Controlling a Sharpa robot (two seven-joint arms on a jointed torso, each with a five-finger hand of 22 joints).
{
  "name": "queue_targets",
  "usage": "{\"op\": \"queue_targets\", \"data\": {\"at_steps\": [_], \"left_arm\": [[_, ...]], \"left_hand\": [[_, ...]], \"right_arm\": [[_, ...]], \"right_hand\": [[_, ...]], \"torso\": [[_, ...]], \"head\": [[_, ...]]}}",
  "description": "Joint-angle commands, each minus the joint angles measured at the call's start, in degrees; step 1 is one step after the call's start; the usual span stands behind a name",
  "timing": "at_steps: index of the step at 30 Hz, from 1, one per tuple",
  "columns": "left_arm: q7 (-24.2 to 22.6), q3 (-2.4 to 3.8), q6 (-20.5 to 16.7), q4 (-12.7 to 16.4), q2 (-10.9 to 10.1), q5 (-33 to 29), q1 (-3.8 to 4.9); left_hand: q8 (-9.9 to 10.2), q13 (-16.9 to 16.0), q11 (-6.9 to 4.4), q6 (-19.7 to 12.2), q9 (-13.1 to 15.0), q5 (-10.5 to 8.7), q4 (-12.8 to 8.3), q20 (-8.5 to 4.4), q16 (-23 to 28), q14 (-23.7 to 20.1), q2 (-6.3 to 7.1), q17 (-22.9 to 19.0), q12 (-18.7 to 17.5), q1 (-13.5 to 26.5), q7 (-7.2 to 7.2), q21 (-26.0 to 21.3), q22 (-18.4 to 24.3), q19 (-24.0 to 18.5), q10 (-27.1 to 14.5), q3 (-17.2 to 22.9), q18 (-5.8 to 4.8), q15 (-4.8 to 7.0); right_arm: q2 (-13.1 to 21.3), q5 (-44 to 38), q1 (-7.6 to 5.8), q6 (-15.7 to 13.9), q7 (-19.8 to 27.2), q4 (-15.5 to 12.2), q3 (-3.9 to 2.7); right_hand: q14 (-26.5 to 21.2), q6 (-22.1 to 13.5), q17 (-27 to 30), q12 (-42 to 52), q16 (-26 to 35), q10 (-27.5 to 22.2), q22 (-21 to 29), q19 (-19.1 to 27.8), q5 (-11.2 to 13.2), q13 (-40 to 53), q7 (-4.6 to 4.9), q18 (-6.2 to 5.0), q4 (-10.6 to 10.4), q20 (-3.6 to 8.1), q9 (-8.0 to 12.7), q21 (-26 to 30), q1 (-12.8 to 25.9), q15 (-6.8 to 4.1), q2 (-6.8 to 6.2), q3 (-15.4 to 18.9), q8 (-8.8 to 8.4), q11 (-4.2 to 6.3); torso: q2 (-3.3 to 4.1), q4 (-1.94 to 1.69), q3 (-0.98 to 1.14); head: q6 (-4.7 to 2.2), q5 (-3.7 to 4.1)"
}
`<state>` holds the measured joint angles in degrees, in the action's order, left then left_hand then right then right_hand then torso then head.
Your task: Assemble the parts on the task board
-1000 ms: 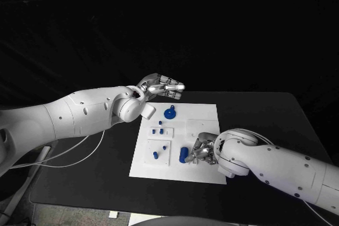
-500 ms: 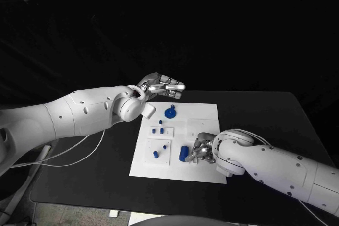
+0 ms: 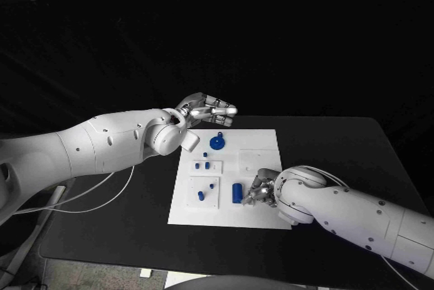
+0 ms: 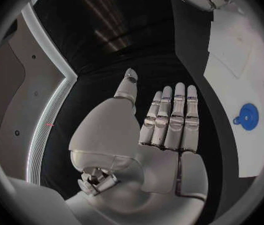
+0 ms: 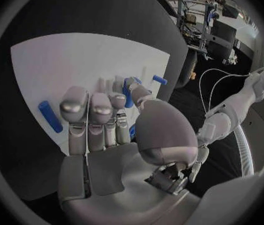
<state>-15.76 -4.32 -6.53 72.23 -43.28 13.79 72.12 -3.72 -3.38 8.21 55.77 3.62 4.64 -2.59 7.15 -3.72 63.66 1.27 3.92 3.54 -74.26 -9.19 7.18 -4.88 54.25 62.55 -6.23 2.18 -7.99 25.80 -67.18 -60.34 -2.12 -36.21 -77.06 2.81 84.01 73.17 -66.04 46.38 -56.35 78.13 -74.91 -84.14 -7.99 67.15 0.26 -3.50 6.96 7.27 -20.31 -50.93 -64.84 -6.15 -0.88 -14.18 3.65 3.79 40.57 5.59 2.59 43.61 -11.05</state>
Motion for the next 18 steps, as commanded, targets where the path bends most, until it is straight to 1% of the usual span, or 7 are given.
{"op": "queue_targets", "data": {"at_steps": [1,8,10,11,15,17,18], "left_arm": [[-0.25,0.04,0.61,0.09,0.08,0.1,0.04],[-0.19,0.04,0.7,0.08,0.06,0.12,0.04],[-0.17,0.04,0.69,0.09,0.03,0.14,0.04],[-0.16,0.04,0.68,0.09,0.02,0.16,0.04],[-0.13,0.04,0.69,0.08,-0.01,0.22,0.04],[-0.12,0.04,0.7,0.08,0.0,0.24,0.04],[-0.11,0.04,0.71,0.08,0.01,0.25,0.04]], "left_hand": [[0.04,-0.08,0.03,-0.34,0.03,0.38,-0.02,0.07,0.18,-0.23,-0.37,0.08,0.03,0.03,-0.04,0.31,0.06,-0.19,-0.37,-0.13,-0.03,-0.05],[0.04,-0.08,0.04,-0.38,0.03,0.33,-0.02,0.08,0.18,-0.27,-0.37,0.08,0.03,0.04,-0.05,0.37,0.14,-0.25,-0.4,-0.18,-0.03,-0.07],[0.04,-0.08,0.04,-0.38,0.03,0.33,-0.02,0.08,0.18,-0.27,-0.37,0.08,0.03,0.04,-0.05,0.37,0.14,-0.25,-0.4,-0.18,-0.03,-0.07],[0.04,-0.08,0.04,-0.38,0.03,0.33,-0.02,0.08,0.18,-0.27,-0.37,0.08,0.03,0.04,-0.05,0.37,0.14,-0.25,-0.4,-0.18,-0.03,-0.07],[0.04,-0.08,0.04,-0.38,0.03,0.33,-0.02,0.08,0.18,-0.27,-0.37,0.08,0.03,0.04,-0.05,0.37,0.14,-0.25,-0.4,-0.18,-0.03,-0.07],[0.04,-0.08,0.04,-0.38,0.03,0.33,-0.02,0.08,0.18,-0.27,-0.37,0.08,0.03,0.04,-0.05,0.37,0.14,-0.25,-0.4,-0.18,-0.03,-0.07],[0.04,-0.08,0.04,-0.38,0.03,0.33,-0.02,0.08,0.18,-0.27,-0.37,0.08,0.03,0.04,-0.05,0.37,0.14,-0.25,-0.4,-0.18,-0.03,-0.07]], "right_arm": [[-0.02,-0.83,-0.04,-1.23,0.68,0.17,-0.08],[-0.07,0.29,0.1,1.07,1.02,0.26,-0.07],[-0.04,0.51,0.19,1.56,1.06,0.26,-0.06],[0.0,0.66,0.27,1.82,1.09,0.22,-0.05],[0.08,0.94,0.41,2.1,1.14,0.14,-0.05],[0.11,1.05,0.46,2.1,1.08,0.1,-0.04],[0.13,1.09,0.48,2.08,1.02,0.08,-0.04]], "right_hand": [[0.01,-0.25,-0.03,0.14,-0.34,0.29,-6.67,-1.25,-0.36,0.04,-0.15,0.94,-0.12,0.36,-0.19,-0.29,0.61,-0.36,-0.17,-0.19,0.04,-0.03],[-0.03,-0.2,0.04,-0.02,-0.3,0.19,-6.64,-1.15,-0.94,0.09,-0.11,0.94,0.09,0.33,-0.54,-0.21,0.74,-0.32,-0.68,1.04,0.03,-0.06],[-0.03,-0.19,0.05,0.0,-0.29,0.18,-6.65,-1.15,-0.91,0.12,-0.13,0.95,0.35,0.33,-0.54,-0.24,0.46,-0.32,-0.96,1.21,0.03,-0.05],[-0.06,-0.14,0.11,-0.01,-0.22,0.16,-6.65,-1.12,-0.95,0.14,-0.12,0.95,0.58,0.33,-0.52,-0.22,0.22,-0.32,-1.36,1.42,0.03,-0.06],[-0.05,-0.06,0.11,0.01,-0.22,0.16,-6.63,-1.1,-1.04,0.19,-0.1,0.95,0.46,0.33,-0.41,-0.18,0.13,-0.32,-1.73,1.67,0.01,-0.08],[-0.04,-0.02,0.09,0.04,-0.25,0.17,-6.64,-1.11,-1.03,0.21,-0.09,0.95,0.33,0.33,-0.39,-0.21,0.19,-0.31,-1.82,1.78,0.01,-0.09],[-0.04,0.04,0.1,0.05,-0.26,0.19,-6.66,-1.12,-1.03,0.25,-0.09,0.95,-0.04,0.31,-0.27,-0.29,0.06,-0.3,-1.99,1.97,0.02,-0.09]], "torso": [[-0.06,0.03,0.05],[-0.03,0.03,0.02],[-0.03,0.02,0.01],[-0.03,0.02,0.01],[-0.05,0.1,-0.01],[-0.03,0.07,-0.04],[-0.03,0.07,-0.04]], "head": [[0.05,-0.02],[0.15,-0.04],[0.16,-0.05],[0.16,-0.05],[0.2,-0.09],[0.18,-0.09],[0.18,-0.09]]}}
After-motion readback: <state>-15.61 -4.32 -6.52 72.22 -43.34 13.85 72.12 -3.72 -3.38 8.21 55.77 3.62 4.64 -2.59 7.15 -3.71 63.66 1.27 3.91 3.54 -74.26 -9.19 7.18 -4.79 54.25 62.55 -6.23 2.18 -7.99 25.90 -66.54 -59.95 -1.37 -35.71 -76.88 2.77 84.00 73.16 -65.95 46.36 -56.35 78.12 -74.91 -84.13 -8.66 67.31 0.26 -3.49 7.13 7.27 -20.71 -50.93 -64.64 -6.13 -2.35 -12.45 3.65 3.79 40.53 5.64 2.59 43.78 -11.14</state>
